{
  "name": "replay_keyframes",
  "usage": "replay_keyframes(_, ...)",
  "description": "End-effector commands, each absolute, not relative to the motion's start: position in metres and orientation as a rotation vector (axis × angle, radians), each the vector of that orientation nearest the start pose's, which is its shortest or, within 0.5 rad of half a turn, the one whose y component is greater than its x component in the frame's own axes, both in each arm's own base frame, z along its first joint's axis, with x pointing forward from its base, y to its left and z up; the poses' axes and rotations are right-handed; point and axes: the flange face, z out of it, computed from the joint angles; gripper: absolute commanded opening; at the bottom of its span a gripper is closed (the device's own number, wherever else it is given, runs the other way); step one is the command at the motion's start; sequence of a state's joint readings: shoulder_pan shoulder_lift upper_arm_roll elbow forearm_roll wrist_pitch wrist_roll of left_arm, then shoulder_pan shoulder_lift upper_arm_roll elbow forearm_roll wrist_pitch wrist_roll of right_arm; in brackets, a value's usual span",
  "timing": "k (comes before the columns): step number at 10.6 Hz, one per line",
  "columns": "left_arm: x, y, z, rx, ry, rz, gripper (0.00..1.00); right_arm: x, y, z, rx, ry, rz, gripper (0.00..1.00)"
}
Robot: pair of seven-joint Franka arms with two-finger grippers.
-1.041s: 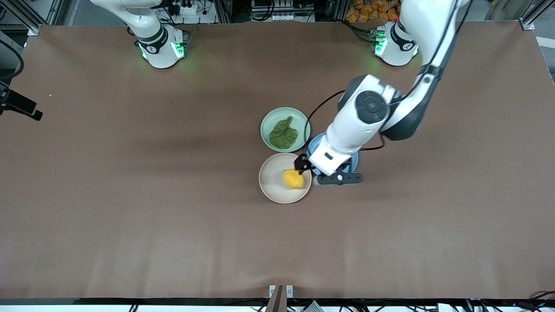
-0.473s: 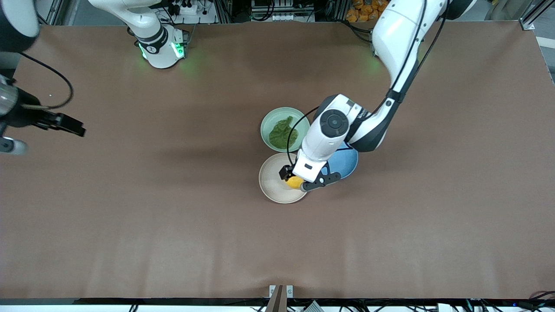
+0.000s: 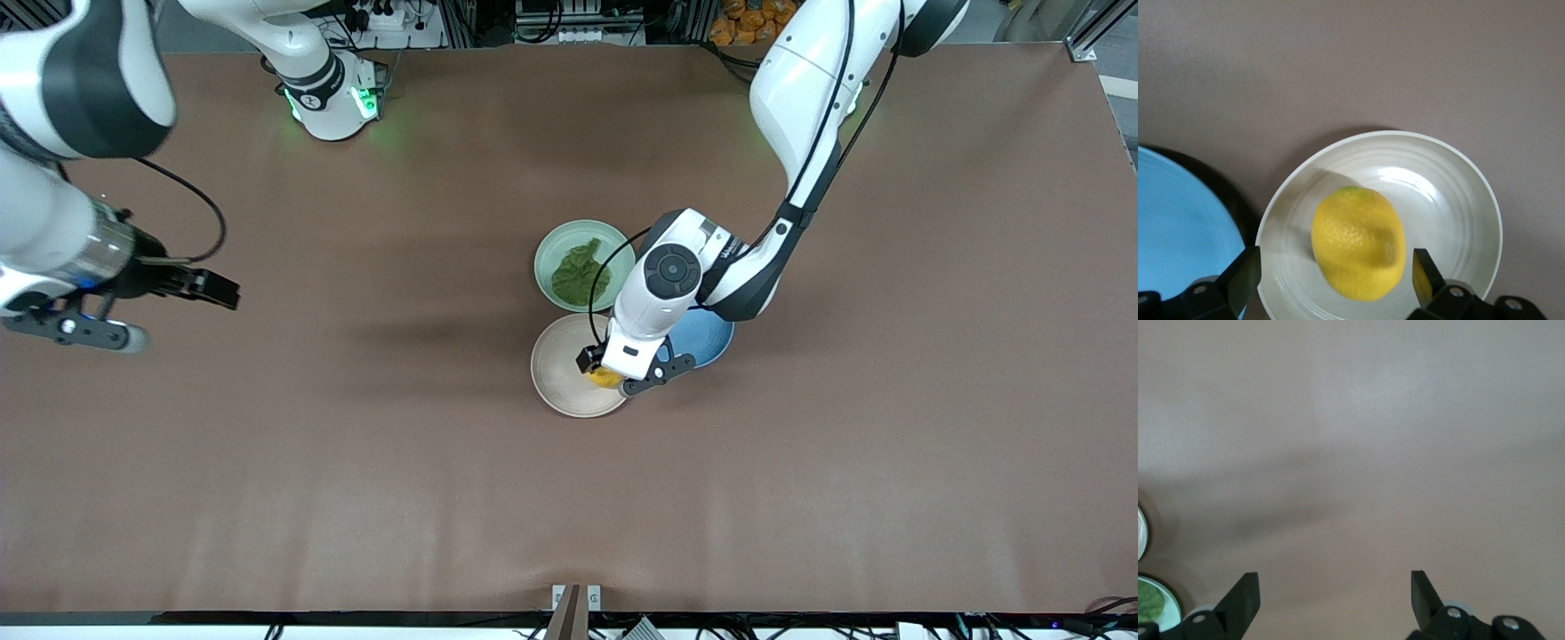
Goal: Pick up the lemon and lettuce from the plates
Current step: 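Lower the left gripper and grasp the yellow lemon while the right gripper approaches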
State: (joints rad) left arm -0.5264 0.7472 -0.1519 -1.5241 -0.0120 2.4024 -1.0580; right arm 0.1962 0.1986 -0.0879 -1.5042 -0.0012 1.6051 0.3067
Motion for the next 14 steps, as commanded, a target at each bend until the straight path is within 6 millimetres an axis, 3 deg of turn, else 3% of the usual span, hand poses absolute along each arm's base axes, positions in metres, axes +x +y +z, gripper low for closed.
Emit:
replay_keyframes(1, 0.588, -0.451, 0.226, -3.226, -0.810, -0.054, 1.00, 0.602, 0.111, 0.508, -3.134, 0.400, 0.120, 1.00)
replay_keyframes(3, 0.585, -0.464, 0.220, -3.225, -0.840, -0.046, 1.00, 0.594, 0.145, 0.483, -3.118, 0.468, 0.116, 1.00)
replay_keyframes(8, 0.582, -0.466, 0.197, -3.221, -0.830, -0.032, 0.99, 0.570, 0.243, 0.436, -3.086, 0.635, 0.162, 1.00)
replay_keyframes(9, 0.582, -0.465, 0.197, -3.221, -0.828, -0.034, 0.92, 0.564, 0.263, 0.423, -3.076, 0.662, 0.161, 1.00)
replay_keyframes(10, 0.583, -0.464, 0.197, -3.220, -0.831, -0.034, 0.81, 0.557, 0.283, 0.412, -3.057, 0.684, 0.143, 1.00)
replay_keyframes(11, 0.583, -0.463, 0.193, -3.218, -0.825, -0.029, 0.60, 0.551, 0.301, 0.400, -3.037, 0.732, 0.130, 1.00)
replay_keyframes(12, 0.583, -0.463, 0.192, -3.217, -0.825, -0.028, 0.27, 0.543, 0.322, 0.381, -3.063, 0.766, 0.126, 1.00)
replay_keyframes(13, 0.584, -0.462, 0.194, -3.216, -0.830, -0.034, 0.05, 0.535, 0.341, 0.365, -3.092, 0.794, 0.101, 1.00)
replay_keyframes(14, 0.586, -0.461, 0.200, -3.218, -0.837, -0.047, 0.00, 0.528, 0.360, 0.346, -3.088, 0.825, 0.095, 1.00)
